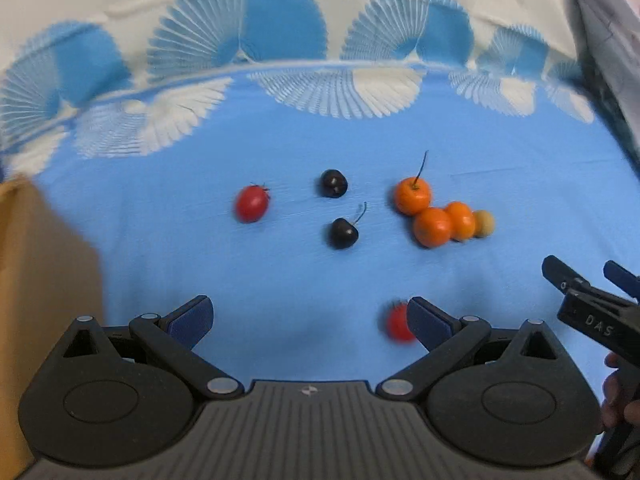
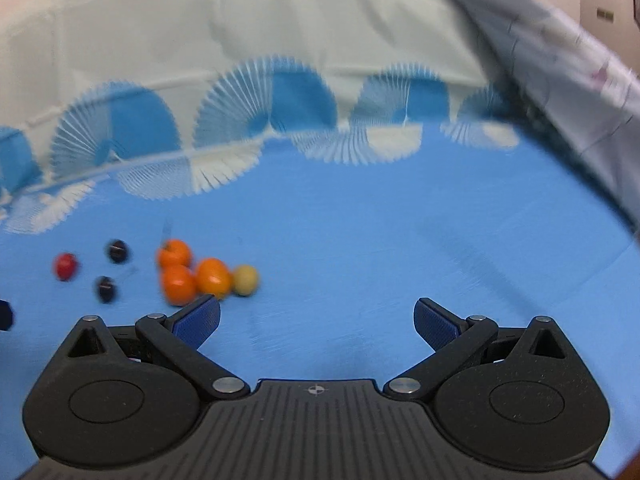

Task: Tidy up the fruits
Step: 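Grasp the dark cherry with the left gripper while the right grasps the yellow-green fruit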

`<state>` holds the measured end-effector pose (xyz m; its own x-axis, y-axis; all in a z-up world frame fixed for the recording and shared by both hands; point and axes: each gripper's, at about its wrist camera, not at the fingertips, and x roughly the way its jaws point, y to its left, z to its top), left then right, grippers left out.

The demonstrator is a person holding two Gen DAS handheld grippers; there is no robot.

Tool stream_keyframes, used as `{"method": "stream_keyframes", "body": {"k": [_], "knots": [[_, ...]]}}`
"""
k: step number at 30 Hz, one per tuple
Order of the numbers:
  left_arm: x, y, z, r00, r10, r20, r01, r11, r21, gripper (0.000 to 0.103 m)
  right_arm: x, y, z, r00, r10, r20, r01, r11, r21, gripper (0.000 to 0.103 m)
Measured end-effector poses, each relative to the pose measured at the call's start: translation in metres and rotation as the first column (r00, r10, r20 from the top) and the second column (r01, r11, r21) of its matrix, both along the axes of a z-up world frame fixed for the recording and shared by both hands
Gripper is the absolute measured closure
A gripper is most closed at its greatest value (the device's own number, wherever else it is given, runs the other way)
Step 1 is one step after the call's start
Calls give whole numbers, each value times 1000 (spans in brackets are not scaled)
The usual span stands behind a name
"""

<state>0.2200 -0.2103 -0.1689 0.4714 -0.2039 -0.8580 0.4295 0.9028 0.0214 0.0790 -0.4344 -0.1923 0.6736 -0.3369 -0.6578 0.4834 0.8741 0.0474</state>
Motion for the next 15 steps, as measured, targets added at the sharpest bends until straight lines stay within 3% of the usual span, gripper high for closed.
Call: {"method": "stream_keyframes", "body": {"k": [5,7,9,15], "knots": [[50,-27,-42,998,26,-62,-26,1000,-12,0,48,-9,-38,995,90,-49,-91,996,-20,1],[65,-35,-55,995,40,-96,-39,999,18,0,63,-8,-51,986,140,-85,-143,989,-24,1],[76,-41,-69,991,45,-125,-38,998,58,0,70,0,-59,986,162,-43,-165,984,-73,1],[77,-47,-71,996,24,-81,-19,998,64,0,80,1,-62,982,188,-30,-190,977,-96,1]]}}
